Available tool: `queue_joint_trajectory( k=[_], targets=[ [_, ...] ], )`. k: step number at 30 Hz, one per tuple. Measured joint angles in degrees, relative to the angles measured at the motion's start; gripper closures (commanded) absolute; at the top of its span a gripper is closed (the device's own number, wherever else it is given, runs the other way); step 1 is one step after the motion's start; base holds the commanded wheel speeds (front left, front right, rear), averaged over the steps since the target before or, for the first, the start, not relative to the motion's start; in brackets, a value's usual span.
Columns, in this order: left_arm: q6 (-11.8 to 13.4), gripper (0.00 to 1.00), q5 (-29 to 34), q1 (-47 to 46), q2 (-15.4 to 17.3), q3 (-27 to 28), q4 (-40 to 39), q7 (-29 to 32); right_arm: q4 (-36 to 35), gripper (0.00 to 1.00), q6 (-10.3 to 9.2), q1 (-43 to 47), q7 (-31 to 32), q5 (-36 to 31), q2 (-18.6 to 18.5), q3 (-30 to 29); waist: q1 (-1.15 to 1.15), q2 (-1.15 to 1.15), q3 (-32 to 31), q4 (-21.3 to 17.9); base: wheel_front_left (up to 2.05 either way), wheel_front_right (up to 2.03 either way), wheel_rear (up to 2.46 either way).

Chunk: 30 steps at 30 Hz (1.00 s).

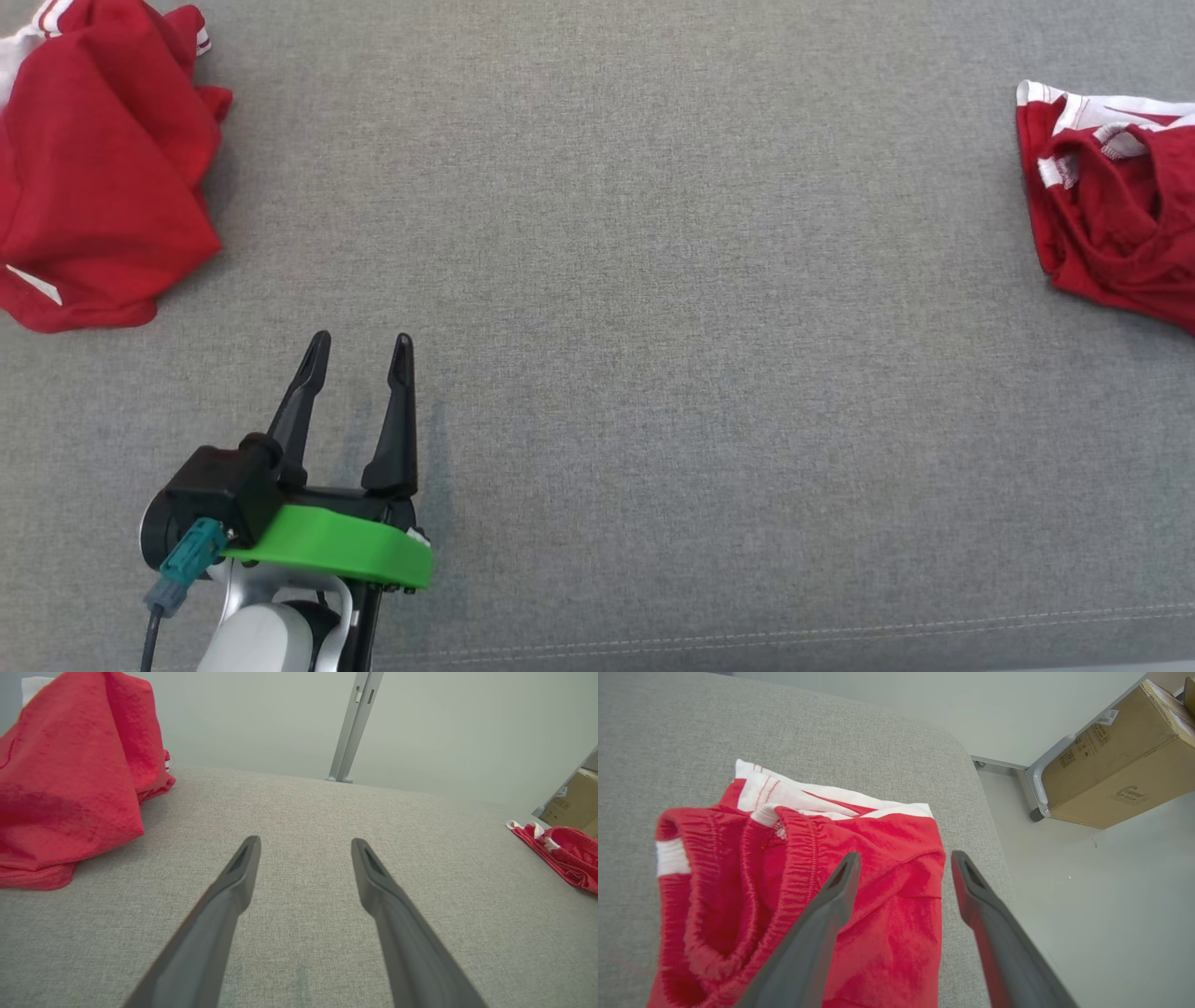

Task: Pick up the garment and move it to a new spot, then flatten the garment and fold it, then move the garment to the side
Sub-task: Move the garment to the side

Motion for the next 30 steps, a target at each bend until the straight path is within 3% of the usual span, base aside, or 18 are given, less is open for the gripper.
queue_joint_trajectory(
  k=[5, 20, 30],
  targets=[
    [0.01, 0.0, 0.01, 0.0, 0.01, 0.55, -0.09, 0.18, 0.59, 0.0, -0.89, 0.18, -1.45, 0.16, 1.2, -0.38, 0.0, 0.0, -0.06, -0.86, 0.0, 0.0, 0.0],
    [0.01, 0.0, -1.03, -0.68, -0.67, 1.41, 2.87, -1.7, -3.94, 0.0, -0.36, 0.24, -11.55, 1.12, 5.63, -1.64, 0.0, 0.0, -4.72, -3.48, 0.0, 0.0, 0.0],
    [0.01, 0.0, -3.07, -0.82, -1.94, 2.52, 6.41, -3.19, -11.35, 0.0, -1.09, 1.38, -12.65, 0.7, 12.11, -3.32, 0.0, 0.0, -10.91, -4.57, 0.0, 0.0, 0.0]
  ],
)
